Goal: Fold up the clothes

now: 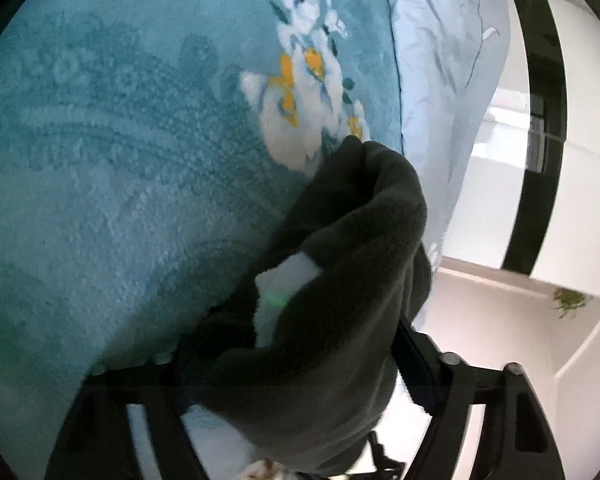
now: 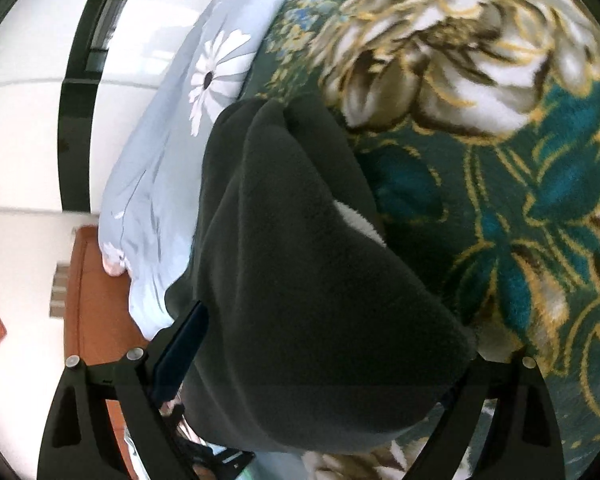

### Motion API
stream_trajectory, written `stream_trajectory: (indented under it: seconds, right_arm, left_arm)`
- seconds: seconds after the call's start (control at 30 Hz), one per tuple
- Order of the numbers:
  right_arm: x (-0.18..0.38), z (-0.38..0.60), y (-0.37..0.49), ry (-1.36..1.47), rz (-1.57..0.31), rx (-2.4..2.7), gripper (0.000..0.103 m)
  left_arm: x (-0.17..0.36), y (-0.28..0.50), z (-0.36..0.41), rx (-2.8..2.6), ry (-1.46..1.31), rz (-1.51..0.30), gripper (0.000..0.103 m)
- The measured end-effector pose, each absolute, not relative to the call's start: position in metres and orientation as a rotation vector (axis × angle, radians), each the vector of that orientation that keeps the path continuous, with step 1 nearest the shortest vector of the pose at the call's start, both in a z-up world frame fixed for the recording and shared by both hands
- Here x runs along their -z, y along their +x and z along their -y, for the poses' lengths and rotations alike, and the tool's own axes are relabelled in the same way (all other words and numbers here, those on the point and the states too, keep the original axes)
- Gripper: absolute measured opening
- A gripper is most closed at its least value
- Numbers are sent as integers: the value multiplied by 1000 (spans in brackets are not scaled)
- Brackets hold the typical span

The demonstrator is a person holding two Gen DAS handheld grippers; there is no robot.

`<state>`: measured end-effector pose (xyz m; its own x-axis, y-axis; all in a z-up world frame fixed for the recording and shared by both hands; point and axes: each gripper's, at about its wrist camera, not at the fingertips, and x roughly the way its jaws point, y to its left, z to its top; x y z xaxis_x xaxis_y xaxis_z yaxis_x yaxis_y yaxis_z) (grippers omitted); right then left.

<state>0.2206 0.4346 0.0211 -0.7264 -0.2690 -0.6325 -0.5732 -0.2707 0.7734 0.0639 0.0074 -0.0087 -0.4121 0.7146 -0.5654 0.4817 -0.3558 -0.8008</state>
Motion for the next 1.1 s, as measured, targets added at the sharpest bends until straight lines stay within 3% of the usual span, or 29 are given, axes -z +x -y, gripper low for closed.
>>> stream_trajectory:
  seconds: [0.07,0.27,0.53,0.83,0.93,1.1]
  right_arm:
    - [-25,-432,218,-1078,-1672,-2086,78]
    - [-45,-428,218,-1122,-1588,-2082,53]
    - [-127,-385,195,-1297,-1478,-2241,47]
    - [-196,-262,85,-1432,-1463,-2667,46]
    - [-195,-224,65,-1444,-1484,-2794,46]
    - [-98,-197,36,-1681,-1599,-2616,46]
  left_arm:
    - [4,64,-11,-1868,-1592,1646,46]
    - [-27,61,-24,-1893,-1600,1540,36]
    - [-92,61,34,-1942,-1472,1458,34]
    - [-190,88,171,-2290,-1129,1361,34]
    - [-174,105,212,-2372,-1120,1399,34]
    - [-72,122,248,-2346,-1454,1561,34]
